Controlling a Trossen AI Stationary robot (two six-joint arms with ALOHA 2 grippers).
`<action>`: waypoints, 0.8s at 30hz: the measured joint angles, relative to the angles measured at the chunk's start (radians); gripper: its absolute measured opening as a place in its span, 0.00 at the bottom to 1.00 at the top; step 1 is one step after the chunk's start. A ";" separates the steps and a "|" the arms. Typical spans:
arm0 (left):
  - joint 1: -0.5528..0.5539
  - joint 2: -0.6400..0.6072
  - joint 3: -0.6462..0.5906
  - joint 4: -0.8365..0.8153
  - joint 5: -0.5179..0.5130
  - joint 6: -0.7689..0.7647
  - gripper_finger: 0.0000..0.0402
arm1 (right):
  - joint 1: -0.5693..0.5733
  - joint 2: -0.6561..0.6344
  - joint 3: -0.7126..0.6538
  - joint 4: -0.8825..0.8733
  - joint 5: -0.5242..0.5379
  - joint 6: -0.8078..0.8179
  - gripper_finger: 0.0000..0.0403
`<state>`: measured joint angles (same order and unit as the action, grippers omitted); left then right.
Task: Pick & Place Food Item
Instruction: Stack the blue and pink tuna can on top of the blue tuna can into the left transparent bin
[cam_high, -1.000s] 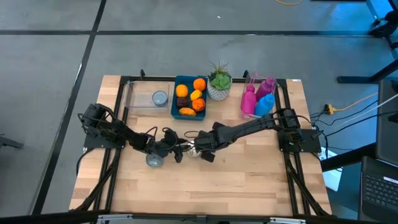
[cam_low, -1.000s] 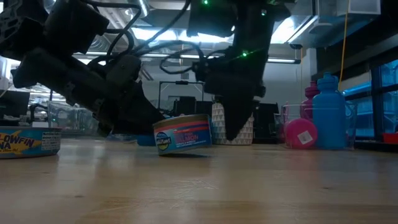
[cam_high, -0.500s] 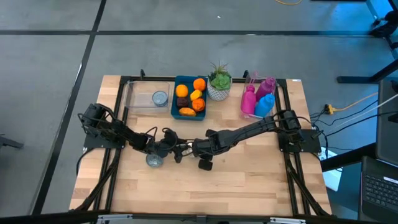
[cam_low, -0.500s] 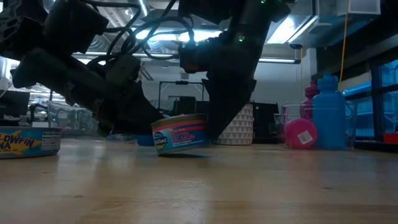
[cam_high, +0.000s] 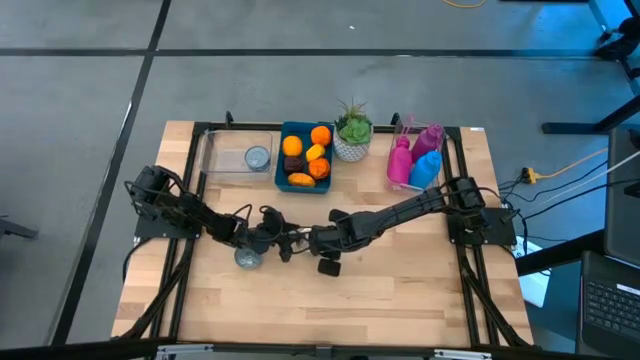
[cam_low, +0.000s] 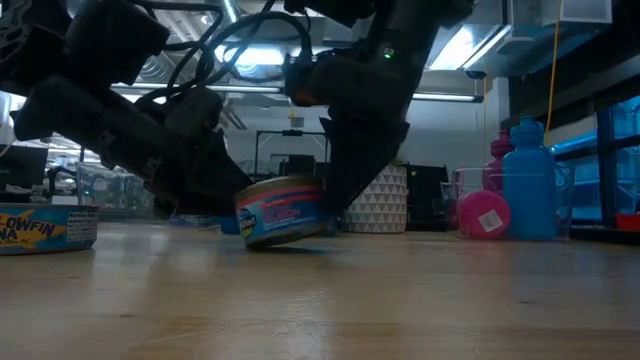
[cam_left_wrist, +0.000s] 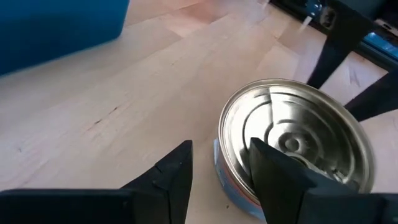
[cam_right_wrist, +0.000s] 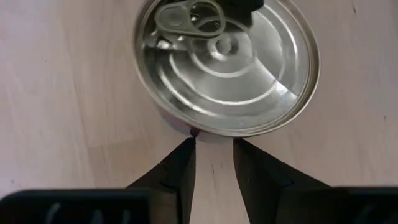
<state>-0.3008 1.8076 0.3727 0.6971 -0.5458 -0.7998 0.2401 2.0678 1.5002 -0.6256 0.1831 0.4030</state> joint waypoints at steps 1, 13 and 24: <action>0.000 0.000 -0.001 0.000 -0.005 0.000 0.38 | 0.000 -0.001 0.001 0.004 0.001 -0.003 0.27; -0.002 0.002 -0.053 -0.136 -0.024 0.024 0.37 | -0.024 -0.009 0.009 0.203 0.102 -0.101 0.27; -0.013 -0.001 -0.050 -0.157 -0.050 0.139 0.30 | -0.037 -0.047 0.014 0.176 0.081 -0.104 0.27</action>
<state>-0.3138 1.8070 0.3229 0.5404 -0.5961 -0.6610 0.2029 2.0203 1.5139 -0.4495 0.2642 0.2986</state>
